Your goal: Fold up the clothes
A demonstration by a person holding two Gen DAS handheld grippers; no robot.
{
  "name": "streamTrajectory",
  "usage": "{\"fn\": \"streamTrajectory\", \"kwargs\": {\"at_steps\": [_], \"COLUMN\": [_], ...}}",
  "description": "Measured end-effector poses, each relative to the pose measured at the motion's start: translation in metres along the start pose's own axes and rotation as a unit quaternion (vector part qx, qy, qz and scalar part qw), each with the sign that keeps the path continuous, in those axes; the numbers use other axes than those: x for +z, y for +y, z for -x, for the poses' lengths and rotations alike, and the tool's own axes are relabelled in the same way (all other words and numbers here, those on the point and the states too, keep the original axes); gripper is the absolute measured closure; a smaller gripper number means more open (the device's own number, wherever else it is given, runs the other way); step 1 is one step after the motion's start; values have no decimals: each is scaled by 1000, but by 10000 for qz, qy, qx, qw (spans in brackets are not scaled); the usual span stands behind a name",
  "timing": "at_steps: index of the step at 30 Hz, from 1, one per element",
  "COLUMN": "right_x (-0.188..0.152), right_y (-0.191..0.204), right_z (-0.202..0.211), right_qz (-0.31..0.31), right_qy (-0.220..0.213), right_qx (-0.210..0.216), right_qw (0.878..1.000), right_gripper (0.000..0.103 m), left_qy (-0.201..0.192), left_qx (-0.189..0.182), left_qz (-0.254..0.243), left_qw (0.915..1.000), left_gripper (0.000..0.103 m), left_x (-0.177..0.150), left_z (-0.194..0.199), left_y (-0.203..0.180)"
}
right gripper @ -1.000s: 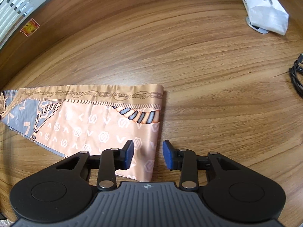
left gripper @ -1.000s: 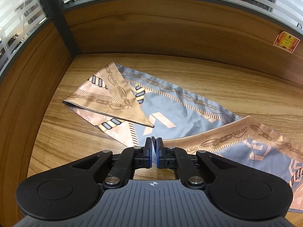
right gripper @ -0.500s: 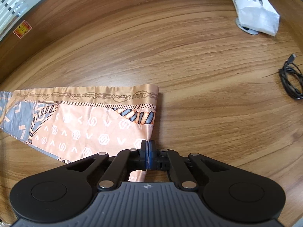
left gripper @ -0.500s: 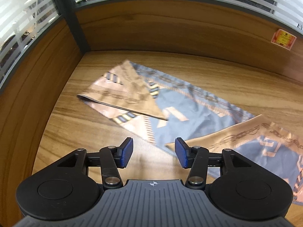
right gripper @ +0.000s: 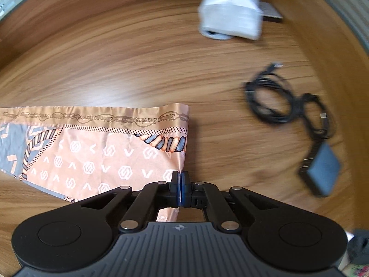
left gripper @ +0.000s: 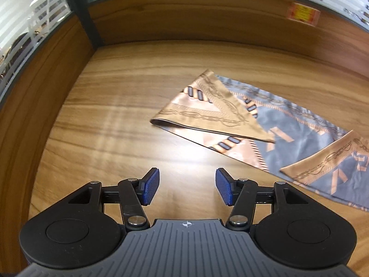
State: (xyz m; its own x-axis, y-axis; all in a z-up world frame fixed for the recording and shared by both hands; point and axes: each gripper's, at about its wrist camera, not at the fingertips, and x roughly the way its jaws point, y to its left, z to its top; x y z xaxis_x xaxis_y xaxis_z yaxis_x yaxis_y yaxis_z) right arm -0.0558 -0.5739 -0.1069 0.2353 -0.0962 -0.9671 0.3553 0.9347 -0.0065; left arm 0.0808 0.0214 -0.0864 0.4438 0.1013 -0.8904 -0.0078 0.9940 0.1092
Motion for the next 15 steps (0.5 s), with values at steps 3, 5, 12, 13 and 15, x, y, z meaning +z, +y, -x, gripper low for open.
{"fn": "streamTrajectory", "kwargs": {"at_steps": [3, 5, 12, 13, 15], "right_x": [2, 4, 9, 9, 9], "right_y": [-34, -52, -97, -100, -104], "right_z": [3, 3, 4, 6, 8], "right_qz": [18, 42, 83, 99, 132], "right_qy": [28, 34, -1, -25, -83], "right_qx": [-164, -250, -288, -278, -262], "right_qw": [9999, 9997, 9996, 9996, 9995], "right_gripper": [102, 102, 101, 97, 82], "left_qy": [-11, -38, -128, -126, -95], "left_qx": [-92, -158, -466, -515, -651], "left_qz": [-209, -363, -787, -816, -846], "left_qw": [9997, 9992, 9957, 9953, 9942], "left_gripper": [46, 46, 46, 46, 46], "left_x": [-10, -15, -23, -23, -21], "left_z": [8, 14, 23, 22, 18], "left_y": [-24, -42, -107, -113, -123]}}
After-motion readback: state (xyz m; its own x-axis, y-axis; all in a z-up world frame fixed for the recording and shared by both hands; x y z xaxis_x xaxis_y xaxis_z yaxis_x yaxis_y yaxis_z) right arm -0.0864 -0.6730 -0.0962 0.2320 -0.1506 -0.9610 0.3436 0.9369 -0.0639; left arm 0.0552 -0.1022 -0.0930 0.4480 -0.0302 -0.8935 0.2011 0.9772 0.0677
